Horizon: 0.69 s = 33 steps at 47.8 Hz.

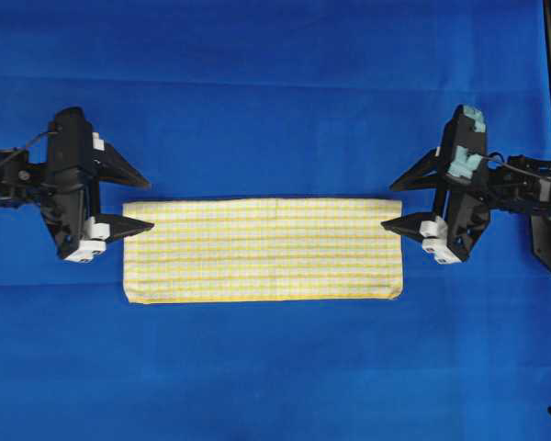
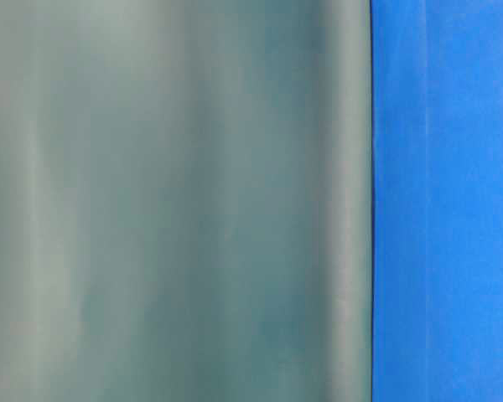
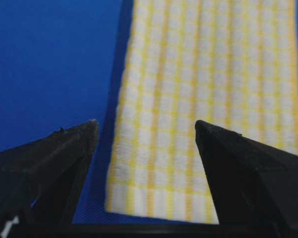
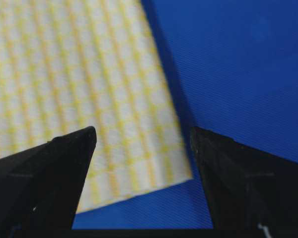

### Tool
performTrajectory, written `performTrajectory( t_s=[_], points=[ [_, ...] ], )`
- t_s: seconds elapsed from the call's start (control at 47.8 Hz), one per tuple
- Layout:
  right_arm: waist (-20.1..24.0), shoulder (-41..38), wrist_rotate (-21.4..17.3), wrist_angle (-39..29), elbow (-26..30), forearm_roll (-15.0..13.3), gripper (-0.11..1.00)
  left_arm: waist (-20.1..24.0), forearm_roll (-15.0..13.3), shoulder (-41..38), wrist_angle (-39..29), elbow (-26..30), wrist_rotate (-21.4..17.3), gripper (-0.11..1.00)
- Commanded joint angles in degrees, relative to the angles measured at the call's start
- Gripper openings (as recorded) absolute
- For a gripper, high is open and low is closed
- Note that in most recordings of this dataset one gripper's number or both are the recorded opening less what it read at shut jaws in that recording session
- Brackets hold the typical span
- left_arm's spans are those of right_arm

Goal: Fold the yellow towel.
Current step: 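Grasp the folded strip's left and right ends with both grippers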

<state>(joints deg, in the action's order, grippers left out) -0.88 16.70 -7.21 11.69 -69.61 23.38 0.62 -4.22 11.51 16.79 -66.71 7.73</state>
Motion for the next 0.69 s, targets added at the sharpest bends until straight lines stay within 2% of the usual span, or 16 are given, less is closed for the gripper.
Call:
performTrajectory(
  t_s=[0.0,0.209,0.398,0.565,0.67],
  points=[
    [-0.2,-2.1,0.1,0.4,1.1,-0.2,0.76,0.3,0.2,-1.3,0.2,1.2,-0.4,0.73],
    [-0.9,-7.1,0.0,0.6,2.5,-0.1,0.75,1.8,0.2,-6.9,0.2,1.6,-1.1,0.73],
    [-1.4,-8.1,0.0,0.6,2.5,-0.2,0.75,2.4,0.2,-8.2,0.1,1.7,-1.1,0.67],
    [-1.6,-8.1,0.1,0.7,2.5,-0.2,0.68,2.4,0.2,-8.2,-2.2,1.8,-0.9,0.50],
    [-1.6,-8.1,0.4,0.6,2.5,-0.8,0.51,2.2,0.2,-8.3,-5.7,2.3,-0.4,0.32]
  ],
)
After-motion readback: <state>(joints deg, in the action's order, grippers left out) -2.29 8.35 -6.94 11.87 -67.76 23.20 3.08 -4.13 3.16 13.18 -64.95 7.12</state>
